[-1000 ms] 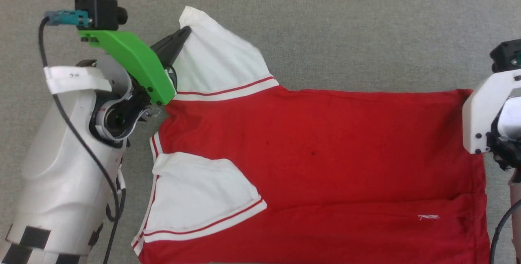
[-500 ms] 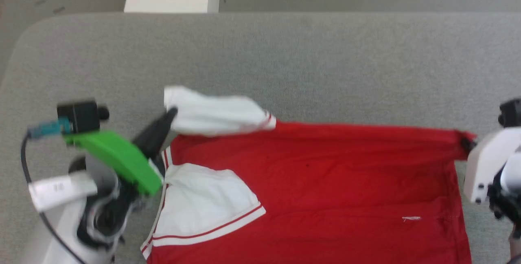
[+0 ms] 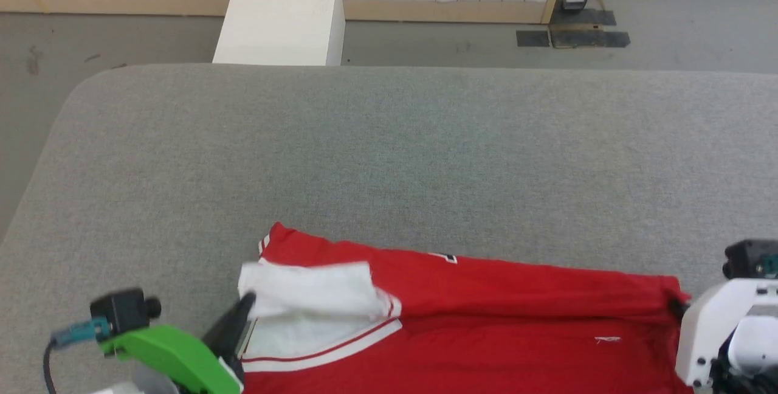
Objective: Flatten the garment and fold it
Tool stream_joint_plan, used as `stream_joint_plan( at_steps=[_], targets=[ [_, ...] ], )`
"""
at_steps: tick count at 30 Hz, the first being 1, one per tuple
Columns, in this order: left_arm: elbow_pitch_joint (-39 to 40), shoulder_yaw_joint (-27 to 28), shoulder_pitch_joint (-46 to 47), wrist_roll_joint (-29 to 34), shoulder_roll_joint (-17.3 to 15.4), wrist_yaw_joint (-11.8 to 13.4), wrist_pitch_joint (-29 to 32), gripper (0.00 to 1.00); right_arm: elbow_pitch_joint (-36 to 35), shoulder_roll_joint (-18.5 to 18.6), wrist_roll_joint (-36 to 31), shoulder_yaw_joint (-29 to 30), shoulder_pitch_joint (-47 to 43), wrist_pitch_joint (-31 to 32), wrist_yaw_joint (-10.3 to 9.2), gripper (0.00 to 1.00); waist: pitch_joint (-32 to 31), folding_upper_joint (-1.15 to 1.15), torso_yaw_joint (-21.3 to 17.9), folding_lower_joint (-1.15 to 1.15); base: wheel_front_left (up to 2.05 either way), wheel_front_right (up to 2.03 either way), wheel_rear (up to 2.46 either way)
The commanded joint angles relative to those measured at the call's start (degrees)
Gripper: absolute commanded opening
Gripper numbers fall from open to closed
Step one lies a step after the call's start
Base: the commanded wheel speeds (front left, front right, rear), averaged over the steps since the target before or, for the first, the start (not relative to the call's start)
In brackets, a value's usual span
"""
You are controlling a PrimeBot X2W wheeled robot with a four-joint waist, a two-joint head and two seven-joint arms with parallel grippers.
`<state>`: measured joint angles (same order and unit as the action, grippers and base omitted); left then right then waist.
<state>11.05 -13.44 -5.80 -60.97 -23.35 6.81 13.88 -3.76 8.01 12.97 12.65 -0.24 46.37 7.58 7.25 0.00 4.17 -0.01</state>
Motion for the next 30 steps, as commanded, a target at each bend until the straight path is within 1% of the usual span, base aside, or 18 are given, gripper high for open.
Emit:
stream_joint_plan(
  at_steps=[1, 3, 7, 8, 9, 10, 11, 15, 17, 19, 22, 25, 26, 27, 29, 30],
  targets=[
    [-0.6, 0.1, -1.5, 0.1, -0.1, 0.9, 0.0, 0.00, 0.4, -0.1, 0.3, 0.2, -1.1, -0.5, -0.09, 0.00, -0.5, 0.00, -0.2, 0.01, 0.00, 0.00, 0.00],
    [-2.3, -0.8, -2.7, 0.5, -0.3, 1.6, 0.6, 0.00, 1.2, -0.6, 0.4, 0.2, -2.4, -0.7, -0.09, 0.00, -1.1, 0.00, -0.2, 0.01, 0.00, 0.00, 0.00],
    [-6.5, -2.3, -2.9, 1.1, -0.4, 2.2, 2.0, 0.00, 3.1, -1.2, -0.1, 0.5, -4.1, -0.8, -0.09, 0.00, -2.1, 0.00, -0.3, 0.01, 0.00, 0.00, 0.00],
    [-7.7, -2.5, -2.7, 1.4, -0.4, 2.6, 2.1, 0.00, 3.5, -1.4, -0.3, 0.5, -4.5, -0.8, -0.09, 0.11, -2.4, 0.00, -0.4, 0.01, 0.00, 0.00, 0.00],
    [-8.7, -2.7, -2.5, 1.8, -0.6, 2.8, 2.3, 0.07, 3.7, -1.6, -0.1, 0.7, -4.7, -0.8, -0.09, 0.93, -2.6, 0.00, -0.4, 0.01, 0.00, 0.00, 0.00],
    [-9.8, -3.0, -2.3, 2.2, -0.7, 3.0, 2.5, 0.73, 3.8, -1.8, 0.0, 0.7, -5.0, -1.1, -0.09, 1.00, -3.1, 0.00, -0.5, 0.01, 0.00, 0.00, 0.00],
    [-10.4, -3.0, -2.1, 2.3, -0.7, 3.3, 2.5, 1.00, 3.7, -1.8, 0.1, 0.8, -5.3, -1.3, -0.09, 1.00, -3.4, 0.00, -0.6, 0.01, 0.00, 0.00, 0.00],
    [-11.7, -3.3, -1.9, 3.4, -2.1, 4.9, 3.7, 1.00, 1.4, -1.5, 1.4, 1.1, -7.2, -1.1, -0.09, 1.00, -4.8, 0.00, -0.9, 0.01, 0.00, 0.00, 0.00],
    [-11.1, -3.0, -2.0, 4.5, -3.5, 6.4, 4.3, 1.00, -0.7, -1.4, 2.8, 2.0, -8.6, -0.4, -0.09, 1.00, -5.5, 0.00, -1.0, 0.01, 0.00, 0.00, 0.00],
    [-9.4, -2.0, -2.0, 5.9, -5.0, 7.9, 3.7, 1.00, -3.6, -1.1, 4.2, 3.3, -9.5, 0.8, -0.09, 1.00, -6.1, 0.00, -1.2, 0.01, 0.00, 0.00, 0.00],
    [-6.3, 0.1, -0.8, 7.9, -6.8, 8.8, 1.2, 1.00, -7.2, -1.0, 7.1, 6.6, -9.2, 2.6, -0.09, 1.00, -6.3, 0.00, -1.3, 0.01, 0.00, 0.00, 0.00],
    [-4.3, 1.5, 1.7, 11.1, -7.8, 8.9, -2.7, 1.00, -8.6, -0.8, 9.1, 9.2, -7.2, 4.0, -0.09, 1.00, -6.0, 0.00, -1.2, 0.01, 0.00, 0.00, 0.00],
    [-3.8, 1.4, 2.9, 12.4, -8.1, 8.2, -4.4, 1.00, -8.6, -0.3, 9.2, 9.3, -6.3, 4.7, -0.09, 1.00, -5.8, 0.00, -1.3, 0.01, 0.00, 0.00, 0.00],
    [-3.6, 1.7, 3.9, 13.6, -8.1, 8.0, -6.4, 1.00, -8.1, 0.0, 9.3, 9.2, -5.7, 5.4, -0.09, 1.00, -5.6, 0.00, -1.3, 0.01, 0.00, 0.00, 0.00],
    [-3.8, 1.3, 6.1, 16.6, -8.0, 6.6, -10.6, 1.00, -6.6, 1.5, 9.0, 7.7, -4.3, 6.2, -0.09, 1.00, -4.8, 0.00, -1.3, 0.01, 0.00, 0.00, 0.00],
    [-4.2, 1.2, 7.5, 18.7, -7.8, 6.1, -13.9, 1.00, -5.3, 2.5, 9.0, 6.5, -3.6, 6.5, -0.09, 1.00, -4.2, 0.00, -1.2, 0.01, 0.00, 0.00, 0.00]
  ],
)
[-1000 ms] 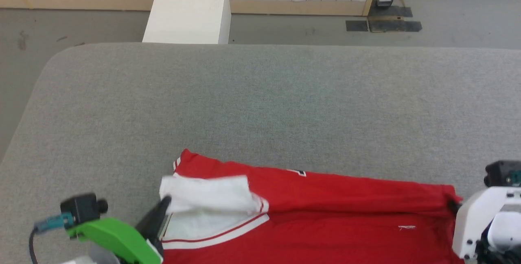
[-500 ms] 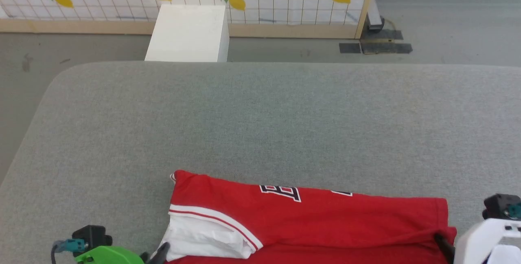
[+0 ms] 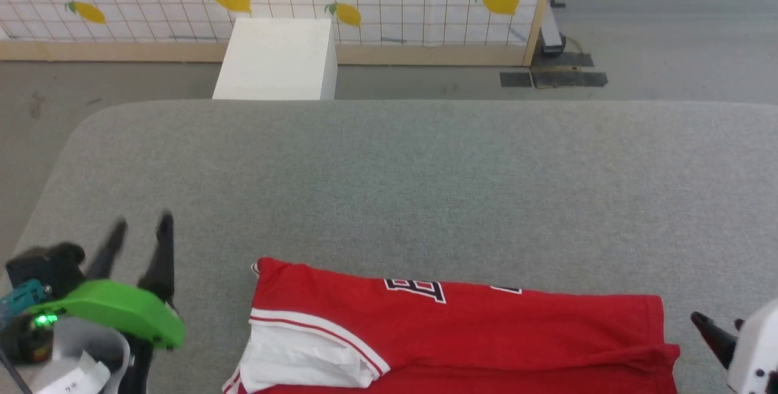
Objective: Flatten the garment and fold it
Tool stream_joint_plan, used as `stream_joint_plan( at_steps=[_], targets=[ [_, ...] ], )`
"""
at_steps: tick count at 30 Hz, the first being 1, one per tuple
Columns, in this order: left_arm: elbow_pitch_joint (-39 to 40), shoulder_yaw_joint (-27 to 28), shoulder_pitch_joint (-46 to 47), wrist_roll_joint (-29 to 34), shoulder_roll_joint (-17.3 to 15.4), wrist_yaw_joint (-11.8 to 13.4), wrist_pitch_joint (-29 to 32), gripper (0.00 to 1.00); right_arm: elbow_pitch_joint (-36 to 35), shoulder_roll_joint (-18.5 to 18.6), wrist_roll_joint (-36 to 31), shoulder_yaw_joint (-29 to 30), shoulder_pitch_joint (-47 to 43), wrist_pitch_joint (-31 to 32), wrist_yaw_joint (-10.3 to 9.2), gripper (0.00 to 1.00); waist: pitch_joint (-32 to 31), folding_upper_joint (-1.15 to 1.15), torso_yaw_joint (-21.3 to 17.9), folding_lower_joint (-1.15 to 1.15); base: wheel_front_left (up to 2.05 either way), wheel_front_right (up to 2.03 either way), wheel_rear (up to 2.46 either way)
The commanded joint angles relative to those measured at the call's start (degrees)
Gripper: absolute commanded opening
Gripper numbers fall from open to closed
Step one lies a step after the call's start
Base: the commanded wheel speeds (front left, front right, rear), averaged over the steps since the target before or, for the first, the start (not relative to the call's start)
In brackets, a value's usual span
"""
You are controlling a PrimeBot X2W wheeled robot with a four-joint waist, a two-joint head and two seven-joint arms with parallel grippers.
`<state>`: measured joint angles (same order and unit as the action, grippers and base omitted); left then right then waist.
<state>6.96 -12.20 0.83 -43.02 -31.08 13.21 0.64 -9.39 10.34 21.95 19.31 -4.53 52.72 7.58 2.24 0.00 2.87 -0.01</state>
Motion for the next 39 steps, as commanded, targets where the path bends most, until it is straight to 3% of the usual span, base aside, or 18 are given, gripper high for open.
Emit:
stream_joint_plan(
  at_steps=[1, 6, 13, 20, 22, 23, 30, 39],
  targets=[
    [-0.6, -0.2, 1.8, 2.0, 0.3, -1.0, -3.2, 1.00, 1.6, 0.9, 0.1, -1.2, 1.2, 0.2, -0.09, 1.00, 1.2, 0.00, 0.1, 0.01, 0.00, 0.00, 0.00],
    [-3.9, -2.2, 5.1, 8.7, 2.4, -3.1, -13.6, 1.00, 8.6, 3.8, 0.3, -6.5, 4.0, -1.3, -0.09, 1.00, 3.4, 0.00, 0.8, 0.01, 0.00, 0.00, 0.00],
    [-5.2, -1.1, 5.0, 12.3, 4.4, -4.0, -15.5, 1.00, 14.4, 3.6, 2.8, -11.4, 4.5, 0.7, -0.09, 1.00, 5.3, 0.00, 1.2, 0.01, 0.00, 0.00, 0.00],
    [-4.4, 1.3, 3.4, 14.2, 6.7, -4.5, -15.6, 1.00, 15.2, 3.5, 5.8, -15.9, 5.0, 1.0, -0.09, 1.00, 5.5, 0.00, 1.1, 0.01, 0.00, 0.00, 0.00],
    [-4.4, 1.6, 3.1, 14.6, 7.5, -4.9, -15.6, 1.00, 15.6, 4.0, 5.7, -16.5, 5.1, 1.1, -0.09, 0.27, 5.5, 0.00, 1.1, 0.01, 0.00, 0.00, 0.00],
    [-4.4, 1.8, 3.0, 14.8, 7.9, -5.1, -15.6, 1.00, 15.8, 4.4, 5.5, -16.6, 5.2, 1.0, -0.09, 0.00, 5.5, 0.00, 1.1, 0.01, 0.00, 0.00, 0.00],
    [-4.8, 2.7, 3.0, 16.1, 9.5, -6.2, -15.6, 1.00, 16.8, 6.5, 3.6, -12.8, 6.5, 0.6, -0.09, 0.00, 5.3, 0.00, 1.1, 0.01, 0.00, 0.00, 0.00],
    [-6.1, 2.8, 2.7, 16.6, 10.1, -7.0, -15.6, 1.00, 21.0, 9.3, -3.5, -0.3, 8.1, -1.0, -0.09, 0.00, 5.1, 0.00, 1.2, 0.01, 0.00, 0.00, 0.00]
  ],
)
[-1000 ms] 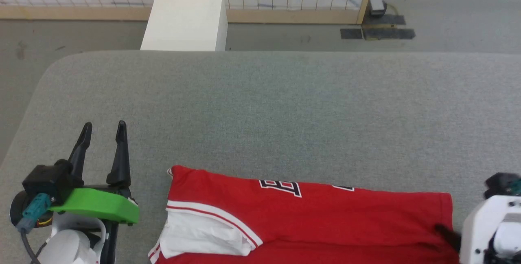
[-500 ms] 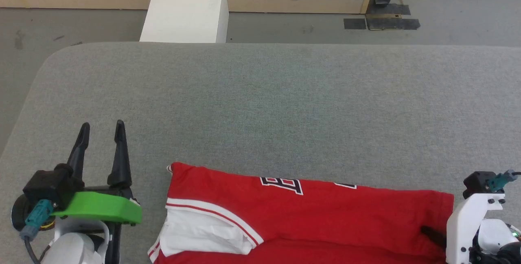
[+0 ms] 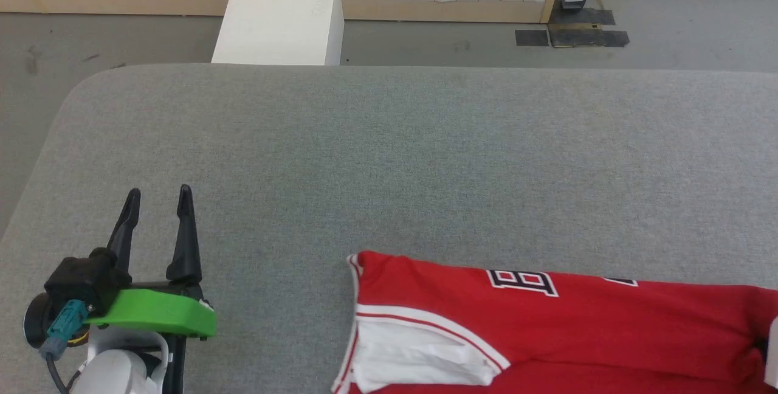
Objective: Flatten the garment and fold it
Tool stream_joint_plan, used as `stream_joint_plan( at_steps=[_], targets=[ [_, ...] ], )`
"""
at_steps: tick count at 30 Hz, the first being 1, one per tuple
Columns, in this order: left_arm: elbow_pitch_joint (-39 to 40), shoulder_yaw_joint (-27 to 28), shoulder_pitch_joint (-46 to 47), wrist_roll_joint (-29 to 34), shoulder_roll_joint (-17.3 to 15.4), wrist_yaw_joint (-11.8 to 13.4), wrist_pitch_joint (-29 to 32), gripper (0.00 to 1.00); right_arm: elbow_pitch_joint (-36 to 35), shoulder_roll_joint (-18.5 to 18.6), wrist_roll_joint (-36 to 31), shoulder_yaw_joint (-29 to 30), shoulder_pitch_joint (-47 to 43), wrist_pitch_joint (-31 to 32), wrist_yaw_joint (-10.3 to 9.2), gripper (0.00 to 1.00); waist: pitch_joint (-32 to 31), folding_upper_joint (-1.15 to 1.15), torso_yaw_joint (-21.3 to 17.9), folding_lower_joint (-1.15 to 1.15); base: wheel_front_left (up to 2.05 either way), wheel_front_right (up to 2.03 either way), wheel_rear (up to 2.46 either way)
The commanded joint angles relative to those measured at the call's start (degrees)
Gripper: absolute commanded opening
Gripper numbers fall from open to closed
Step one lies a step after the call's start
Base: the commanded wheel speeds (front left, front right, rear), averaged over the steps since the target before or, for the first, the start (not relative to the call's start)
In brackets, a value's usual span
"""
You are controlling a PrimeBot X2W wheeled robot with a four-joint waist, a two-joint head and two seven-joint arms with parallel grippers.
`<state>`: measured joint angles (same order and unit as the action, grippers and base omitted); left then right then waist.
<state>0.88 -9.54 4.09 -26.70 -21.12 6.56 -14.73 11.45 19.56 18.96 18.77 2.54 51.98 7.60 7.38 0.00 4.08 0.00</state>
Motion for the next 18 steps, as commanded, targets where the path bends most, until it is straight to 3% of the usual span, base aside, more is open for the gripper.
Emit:
stream_joint_plan(
  at_steps=[1, 7, 12, 18],
  targets=[
    [-0.2, 0.1, -0.6, 0.3, 0.1, -0.4, -0.3, 1.00, 0.3, 0.2, -1.5, 1.0, 1.2, -0.4, -0.11, 0.00, -0.1, 0.00, 0.0, 0.00, 0.00, 0.00, 0.00],
    [-0.8, -0.2, -1.0, 0.2, 0.2, -0.6, -0.3, 1.00, -2.3, 0.9, -4.1, 0.9, 0.6, 1.5, -0.11, 0.00, -1.2, 0.00, 0.2, 0.00, 0.00, 0.00, 0.00],
    [-1.0, -0.2, -1.7, 0.3, 0.1, -0.4, -0.3, 1.00, -13.0, 2.5, -2.4, -3.5, -3.0, 8.2, -0.11, 0.00, -2.4, 0.00, 0.2, 0.00, 0.00, 0.00, 0.00],
    [-0.4, 0.1, -2.9, 0.4, 0.1, 0.0, -0.3, 1.00, -27.6, -0.5, 1.8, -7.5, -6.6, 17.7, -0.11, 0.00, -3.2, 0.00, -0.1, 0.00, 0.00, 0.00, 0.00]
  ],
)
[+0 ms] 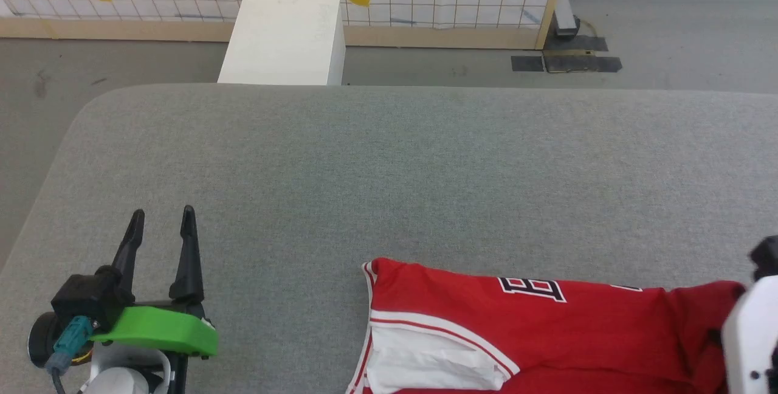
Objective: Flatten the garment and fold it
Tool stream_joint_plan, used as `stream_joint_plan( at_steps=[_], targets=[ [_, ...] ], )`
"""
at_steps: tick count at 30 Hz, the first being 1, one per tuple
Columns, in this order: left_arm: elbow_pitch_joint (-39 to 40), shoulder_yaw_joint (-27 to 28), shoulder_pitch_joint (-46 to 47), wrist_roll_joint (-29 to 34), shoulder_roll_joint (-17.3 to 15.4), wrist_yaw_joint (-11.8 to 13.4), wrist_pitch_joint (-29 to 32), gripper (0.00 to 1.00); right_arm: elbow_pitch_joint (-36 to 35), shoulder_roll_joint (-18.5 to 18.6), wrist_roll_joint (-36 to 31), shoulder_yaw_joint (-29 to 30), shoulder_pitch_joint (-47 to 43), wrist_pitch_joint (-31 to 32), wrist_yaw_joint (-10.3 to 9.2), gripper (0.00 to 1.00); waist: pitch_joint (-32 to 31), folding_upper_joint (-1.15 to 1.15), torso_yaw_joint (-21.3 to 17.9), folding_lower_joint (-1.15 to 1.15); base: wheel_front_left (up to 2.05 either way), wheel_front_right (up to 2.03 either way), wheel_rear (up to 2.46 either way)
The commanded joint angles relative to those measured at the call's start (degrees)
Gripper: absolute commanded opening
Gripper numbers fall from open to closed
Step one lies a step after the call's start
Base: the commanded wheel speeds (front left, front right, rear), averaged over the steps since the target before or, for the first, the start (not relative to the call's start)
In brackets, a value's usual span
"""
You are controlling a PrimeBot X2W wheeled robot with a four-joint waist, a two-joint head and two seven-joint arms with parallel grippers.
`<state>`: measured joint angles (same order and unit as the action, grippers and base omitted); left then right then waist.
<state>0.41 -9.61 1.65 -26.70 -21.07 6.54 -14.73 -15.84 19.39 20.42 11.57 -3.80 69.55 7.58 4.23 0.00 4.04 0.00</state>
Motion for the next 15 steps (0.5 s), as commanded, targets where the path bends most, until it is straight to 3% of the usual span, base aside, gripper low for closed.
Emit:
stream_joint_plan(
  at_steps=[1, 8, 15],
  targets=[
    [0.1, 0.2, -0.6, 0.4, 0.0, 0.0, -0.3, 1.00, -2.2, -0.8, 1.0, -1.5, -0.5, 1.1, -0.09, 0.00, -0.1, 0.00, -0.1, 0.00, 0.00, 0.00, 0.00],
    [-0.1, -0.6, -0.3, 0.5, 0.3, -0.3, -0.3, 1.00, -5.7, -5.7, 5.3, -12.3, 1.5, 0.1, -0.09, 0.00, -0.2, 0.00, 0.7, 0.00, 0.00, 0.00, 0.00],
    [-0.4, -1.0, -0.4, 0.9, 0.4, -0.3, -0.3, 1.00, 0.2, -9.7, 8.1, -22.2, 6.4, -5.7, -0.09, 0.00, 0.4, 0.00, 2.3, 0.00, 0.00, 0.00, 0.00]
  ],
)
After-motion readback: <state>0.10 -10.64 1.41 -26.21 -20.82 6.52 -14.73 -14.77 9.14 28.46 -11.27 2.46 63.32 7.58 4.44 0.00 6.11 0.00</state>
